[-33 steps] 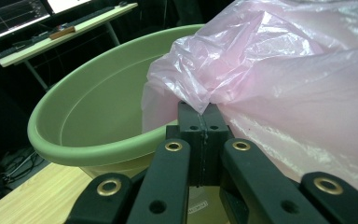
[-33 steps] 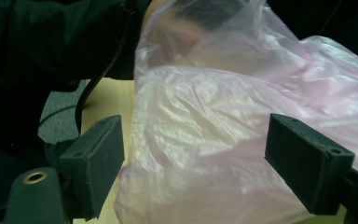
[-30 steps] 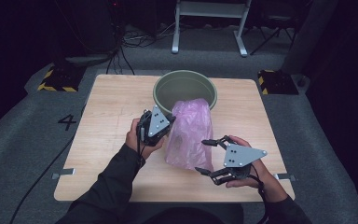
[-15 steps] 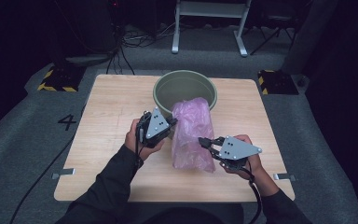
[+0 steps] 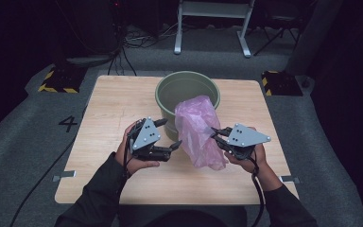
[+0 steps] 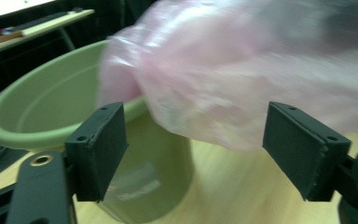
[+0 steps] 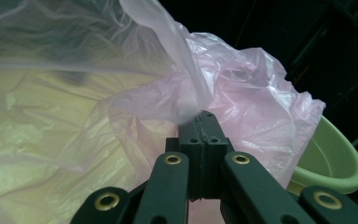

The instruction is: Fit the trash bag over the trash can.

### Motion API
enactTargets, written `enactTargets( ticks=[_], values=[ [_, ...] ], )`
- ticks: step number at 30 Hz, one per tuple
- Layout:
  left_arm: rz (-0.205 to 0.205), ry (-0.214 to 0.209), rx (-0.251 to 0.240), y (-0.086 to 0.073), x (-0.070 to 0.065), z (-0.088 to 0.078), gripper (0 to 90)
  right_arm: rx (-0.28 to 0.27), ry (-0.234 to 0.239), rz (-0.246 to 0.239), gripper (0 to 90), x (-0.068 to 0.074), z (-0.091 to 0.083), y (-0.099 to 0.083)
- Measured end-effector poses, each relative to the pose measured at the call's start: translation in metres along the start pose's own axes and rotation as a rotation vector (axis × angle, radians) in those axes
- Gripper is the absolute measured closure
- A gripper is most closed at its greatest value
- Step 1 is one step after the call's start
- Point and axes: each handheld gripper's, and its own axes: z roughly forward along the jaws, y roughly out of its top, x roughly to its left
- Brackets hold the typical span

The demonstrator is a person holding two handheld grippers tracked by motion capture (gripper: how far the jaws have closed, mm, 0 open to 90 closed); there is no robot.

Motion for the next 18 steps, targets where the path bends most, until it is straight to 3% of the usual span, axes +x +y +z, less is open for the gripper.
enactTargets(
  ticks=[3,6,10,12,14,16,18],
  values=[
    [0.016,-0.041,0.012,0.0,-0.011,0.003,17.6,0.005,-0.012,0.006,90.0,-0.001,0.002,0.001],
    [0.049,-0.053,0.042,0.002,-0.025,0.012,16.4,0.016,-0.02,0.003,90.0,-0.002,0.005,0.003],
    [0.057,-0.074,0.028,0.006,-0.04,0.021,16.4,0.025,-0.028,0.002,90.0,-0.003,0.009,0.004],
    [0.071,-0.042,0.033,0.01,-0.045,0.027,19.3,0.021,-0.025,0.006,90.0,-0.004,0.009,0.004],
    [0.08,0.01,0.028,0.013,-0.046,0.032,29.6,0.015,-0.022,0.011,90.0,-0.004,0.009,0.005],
    [0.065,0.045,0.028,0.014,-0.043,0.036,40.1,0.01,-0.016,0.017,90.0,-0.004,0.009,0.005],
    [0.055,0.061,0.024,0.013,-0.036,0.037,52.2,0.007,-0.015,0.018,90.0,-0.004,0.009,0.005]
  ],
)
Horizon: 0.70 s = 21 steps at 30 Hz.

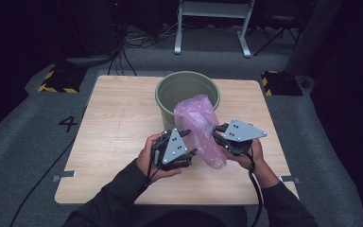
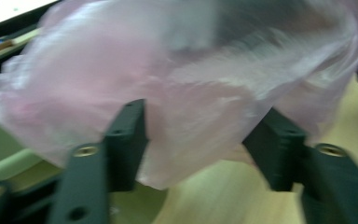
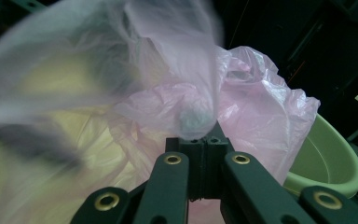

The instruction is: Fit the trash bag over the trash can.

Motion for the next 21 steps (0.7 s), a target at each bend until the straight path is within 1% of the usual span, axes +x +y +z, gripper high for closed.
enactTargets(
  ticks=[1,2,4,5,6,7,9,10,12,15,16,18,21],
  values=[
    [0.004,0.01,0.004,-0.001,0.004,0.0,58.9,0.0,-0.001,0.004,90.0,0.0,-0.001,0.0],
    [0.002,0.014,0.003,-0.003,0.008,-0.002,63.8,0.001,-0.002,0.006,90.0,-0.001,-0.001,0.0],
    [-0.012,0.04,-0.007,-0.005,0.016,-0.007,73.2,-0.002,-0.005,0.009,90.0,-0.003,-0.002,0.0],
    [-0.019,0.037,-0.014,-0.006,0.021,-0.01,78.4,0.001,-0.008,0.012,90.0,-0.004,-0.003,0.0],
    [-0.019,0.037,-0.009,-0.006,0.025,-0.013,79.3,0.002,-0.012,0.014,90.0,-0.005,-0.004,-0.001],
    [-0.019,0.049,-0.009,-0.007,0.029,-0.016,81.4,0.003,-0.018,0.019,90.0,-0.007,-0.004,-0.001],
    [-0.02,0.057,-0.008,-0.009,0.038,-0.022,85.3,0.01,-0.027,0.029,90.0,-0.011,-0.006,-0.003],
    [-0.028,0.065,-0.009,-0.01,0.042,-0.025,85.7,0.011,-0.034,0.036,90.0,-0.013,-0.006,-0.004],
    [-0.039,0.06,-0.002,-0.013,0.052,-0.029,86.7,0.011,-0.043,0.051,90.0,-0.017,-0.008,-0.005],
    [-0.05,0.065,0.005,-0.017,0.065,-0.035,86.9,0.02,-0.06,0.063,90.0,-0.024,-0.009,-0.007],
    [-0.056,0.061,0.001,-0.019,0.07,-0.037,86.9,0.022,-0.07,0.063,90.0,-0.027,-0.008,-0.008],
    [-0.063,0.067,-0.002,-0.021,0.076,-0.039,86.9,0.027,-0.083,0.073,90.0,-0.032,-0.007,-0.009],
    [-0.097,0.052,-0.03,-0.025,0.087,-0.042,86.9,0.029,-0.109,0.087,90.0,-0.041,-0.006,-0.011]
  ],
)
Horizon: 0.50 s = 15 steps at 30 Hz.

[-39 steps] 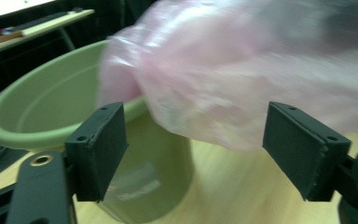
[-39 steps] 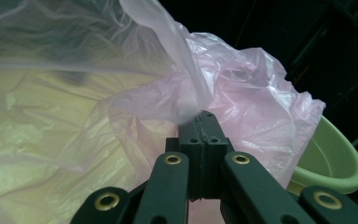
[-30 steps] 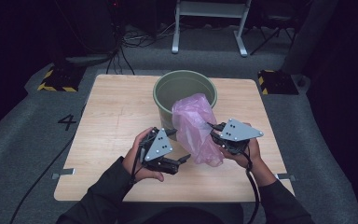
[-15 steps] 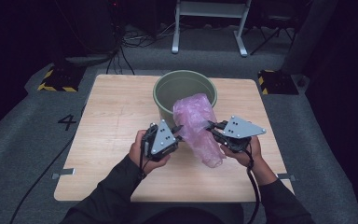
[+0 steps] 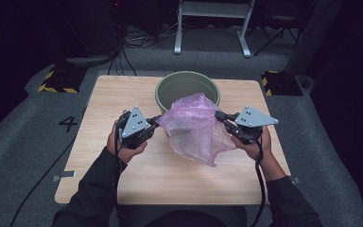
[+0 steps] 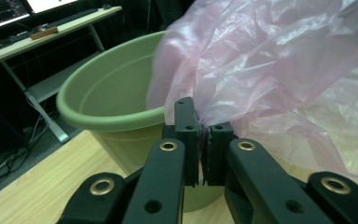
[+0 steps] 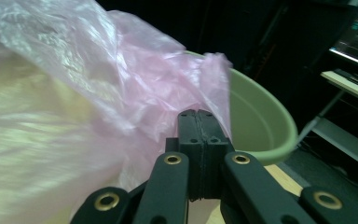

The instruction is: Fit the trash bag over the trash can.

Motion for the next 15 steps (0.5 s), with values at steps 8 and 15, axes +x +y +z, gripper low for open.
enactTargets(
  ticks=[8,15],
  values=[
    [0.012,0.052,0.012,-0.002,0.027,0.002,87.1,0.02,-0.059,0.036,90.0,-0.027,0.011,0.005],
    [0.005,0.075,0.034,-0.008,0.05,0.016,86.7,0.072,-0.094,0.062,90.0,-0.046,0.031,0.001]
  ],
)
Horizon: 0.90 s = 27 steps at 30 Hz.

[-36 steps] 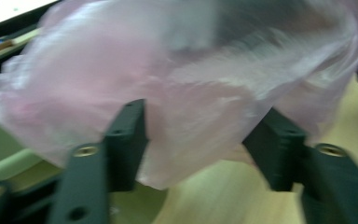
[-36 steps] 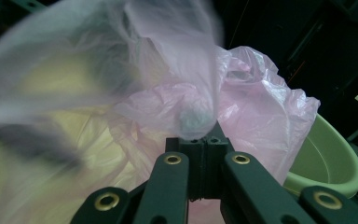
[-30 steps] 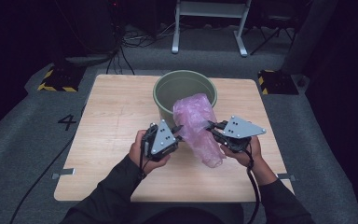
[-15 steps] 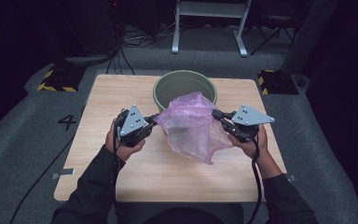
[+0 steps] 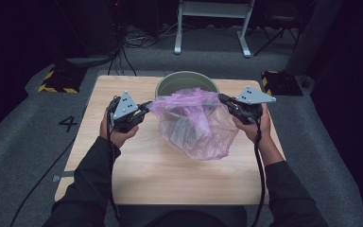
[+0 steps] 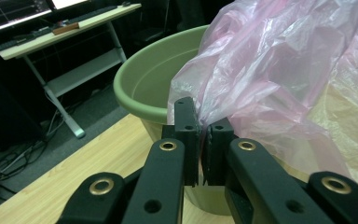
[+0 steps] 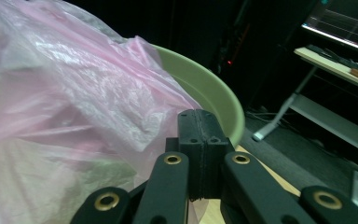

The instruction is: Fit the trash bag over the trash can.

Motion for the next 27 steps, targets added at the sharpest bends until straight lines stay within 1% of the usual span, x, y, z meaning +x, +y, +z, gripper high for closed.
enactTargets(
  ticks=[1,2,4,6,7,10,11,12,13,14,15,16,17,18,19,20,21,22,24,26,27],
  values=[
    [-0.007,0.002,0.002,-0.002,0.003,0.003,86.6,0.005,-0.014,-0.006,90.0,-0.002,0.002,0.0],
    [-0.019,-0.002,0.007,-0.004,0.006,0.006,86.5,0.01,-0.016,0.001,90.0,-0.004,0.005,-0.001],
    [-0.031,0.003,0.015,-0.009,0.011,0.011,86.6,0.015,-0.005,0.032,90.0,-0.009,0.009,-0.004],
    [-0.063,0.001,0.018,-0.013,0.017,0.014,86.0,0.02,-0.005,0.049,90.0,-0.013,0.014,-0.006],
    [-0.071,0.003,0.019,-0.015,0.019,0.016,85.8,0.02,0.0,0.061,90.0,-0.014,0.016,-0.007],
    [-0.087,-0.001,0.029,-0.021,0.024,0.019,85.3,0.028,-0.003,0.068,90.0,-0.016,0.021,-0.009],
    [-0.092,0.0,0.03,-0.022,0.025,0.019,83.7,0.028,-0.001,0.073,90.0,-0.016,0.022,-0.009],
    [-0.103,0.004,0.032,-0.023,0.025,0.019,80.3,0.028,0.002,0.079,90.0,-0.016,0.023,-0.01],
    [-0.118,0.014,0.029,-0.024,0.025,0.018,72.9,0.027,0.006,0.086,90.0,-0.017,0.023,-0.01],
    [-0.14,0.021,0.029,-0.024,0.026,0.016,61.2,0.027,0.005,0.089,90.0,-0.017,0.023,-0.01],
    [-0.169,0.016,0.032,-0.024,0.026,0.014,50.8,0.028,0.004,0.089,90.0,-0.017,0.023,-0.01],
    [-0.194,0.009,0.029,-0.025,0.025,0.01,38.3,0.029,0.002,0.088,90.0,-0.017,0.022,-0.01],
    [-0.208,-0.001,0.021,-0.025,0.024,0.006,31.2,0.028,0.003,0.089,90.0,-0.017,0.021,-0.01],
    [-0.215,-0.013,0.016,-0.026,0.022,0.001,28.3,0.027,0.004,0.089,90.0,-0.017,0.021,-0.01],
    [-0.209,-0.023,0.012,-0.026,0.02,-0.004,24.8,0.03,0.001,0.086,90.0,-0.017,0.02,-0.01],
    [-0.202,-0.025,0.007,-0.027,0.017,-0.01,23.0,0.034,-0.004,0.083,90.0,-0.017,0.019,-0.01],
    [-0.198,-0.027,0.006,-0.027,0.015,-0.016,22.7,0.032,-0.002,0.086,90.0,-0.017,0.019,-0.01],
    [-0.202,-0.036,-0.001,-0.027,0.013,-0.021,22.3,0.033,-0.002,0.088,90.0,-0.018,0.018,-0.01],
    [-0.2,-0.066,-0.021,-0.028,0.006,-0.032,21.0,0.034,-0.004,0.09,90.0,-0.018,0.017,-0.011],
    [-0.184,-0.11,-0.038,-0.027,-0.006,-0.038,19.9,0.031,-0.007,0.094,90.0,-0.018,0.016,-0.01],
    [-0.182,-0.134,-0.037,-0.026,-0.013,-0.039,19.5,0.031,-0.006,0.094,90.0,-0.018,0.016,-0.01]
  ],
)
